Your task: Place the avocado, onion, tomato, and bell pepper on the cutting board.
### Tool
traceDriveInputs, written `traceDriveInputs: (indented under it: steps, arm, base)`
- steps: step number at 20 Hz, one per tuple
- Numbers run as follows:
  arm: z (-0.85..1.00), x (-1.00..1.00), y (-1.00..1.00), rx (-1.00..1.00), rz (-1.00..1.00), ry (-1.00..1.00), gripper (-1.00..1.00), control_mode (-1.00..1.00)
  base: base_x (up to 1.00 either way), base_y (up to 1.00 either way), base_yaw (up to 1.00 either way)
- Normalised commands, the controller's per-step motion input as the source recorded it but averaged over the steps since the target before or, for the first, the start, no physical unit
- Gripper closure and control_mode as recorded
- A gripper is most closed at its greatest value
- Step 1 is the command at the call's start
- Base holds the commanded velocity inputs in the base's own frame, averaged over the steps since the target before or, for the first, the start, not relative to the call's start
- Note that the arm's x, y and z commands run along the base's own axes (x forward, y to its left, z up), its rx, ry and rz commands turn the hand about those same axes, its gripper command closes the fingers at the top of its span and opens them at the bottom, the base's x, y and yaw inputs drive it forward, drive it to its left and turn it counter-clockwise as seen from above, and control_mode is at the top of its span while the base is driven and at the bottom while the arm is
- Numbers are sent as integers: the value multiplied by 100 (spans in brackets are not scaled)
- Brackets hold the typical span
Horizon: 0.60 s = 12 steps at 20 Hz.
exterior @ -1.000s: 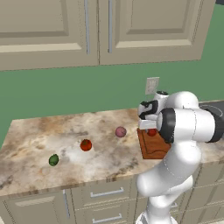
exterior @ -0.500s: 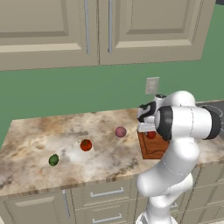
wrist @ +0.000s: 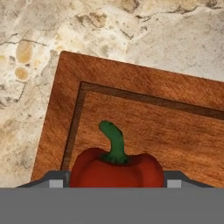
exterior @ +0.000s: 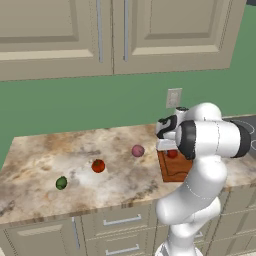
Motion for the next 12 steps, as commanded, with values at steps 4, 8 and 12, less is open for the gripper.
traceDriveInputs:
  steps: [4,8,12]
  arm:
    - [0,0,6,0,0,0,-100,-100]
    - [0,0,7,0,0,0,-100,-100]
    - [18,-5,3,-2,0,-2,-100,-100]
  base:
    - [0,0,0]
    - [0,0,0]
    - [0,0,0]
